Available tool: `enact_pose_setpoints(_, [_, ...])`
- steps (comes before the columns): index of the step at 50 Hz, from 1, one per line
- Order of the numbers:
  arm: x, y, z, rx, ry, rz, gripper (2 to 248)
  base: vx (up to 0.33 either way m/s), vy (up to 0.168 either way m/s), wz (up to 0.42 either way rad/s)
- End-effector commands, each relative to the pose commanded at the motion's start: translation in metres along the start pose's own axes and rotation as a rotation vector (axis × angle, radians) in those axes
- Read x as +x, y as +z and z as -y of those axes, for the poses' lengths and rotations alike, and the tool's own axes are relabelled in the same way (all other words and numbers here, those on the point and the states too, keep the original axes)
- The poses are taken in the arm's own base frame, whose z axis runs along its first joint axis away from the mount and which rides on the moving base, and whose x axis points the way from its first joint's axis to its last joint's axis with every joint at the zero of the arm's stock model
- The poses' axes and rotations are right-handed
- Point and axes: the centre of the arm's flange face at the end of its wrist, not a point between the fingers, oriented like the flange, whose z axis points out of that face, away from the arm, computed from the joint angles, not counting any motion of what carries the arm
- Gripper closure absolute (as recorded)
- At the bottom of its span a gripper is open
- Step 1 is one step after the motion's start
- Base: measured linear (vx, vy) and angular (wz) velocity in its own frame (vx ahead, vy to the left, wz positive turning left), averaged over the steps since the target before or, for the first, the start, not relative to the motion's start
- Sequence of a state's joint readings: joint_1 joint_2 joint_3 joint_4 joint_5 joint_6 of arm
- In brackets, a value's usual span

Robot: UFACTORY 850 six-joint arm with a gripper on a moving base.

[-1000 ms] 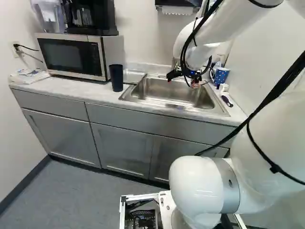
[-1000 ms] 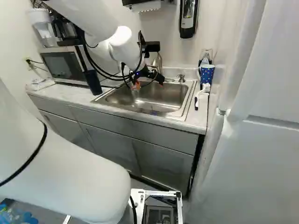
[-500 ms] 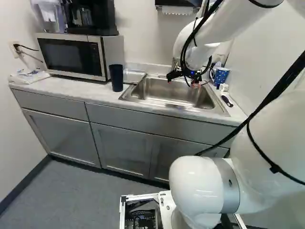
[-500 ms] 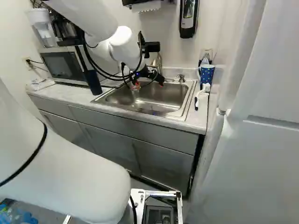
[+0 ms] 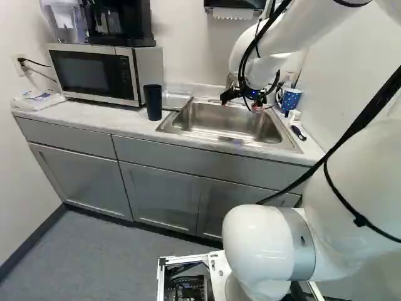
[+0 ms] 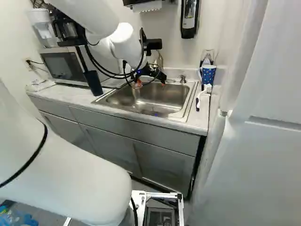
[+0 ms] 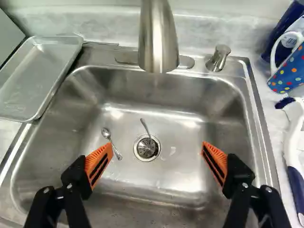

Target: Rinse the cup and place it in the tray

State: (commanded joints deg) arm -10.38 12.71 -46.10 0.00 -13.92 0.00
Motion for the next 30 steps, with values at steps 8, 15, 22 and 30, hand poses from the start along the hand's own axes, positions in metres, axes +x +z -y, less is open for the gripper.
enact_pose_setpoints(8, [0.009, -0.004, -0.003, -0.004, 0.004, -0.018, 3, 0.000, 0.000, 0.000])
enact_pose_setpoints(15, [0.018, -0.007, -0.004, -0.006, 0.006, -0.034, 3, 0.000, 0.000, 0.000])
enact_pose_setpoints(22, [0.028, -0.010, -0.005, -0.008, 0.007, -0.050, 3, 0.000, 0.000, 0.000])
enact_pose_setpoints(30, [0.038, -0.013, -0.006, -0.010, 0.009, -0.067, 3, 0.000, 0.000, 0.000])
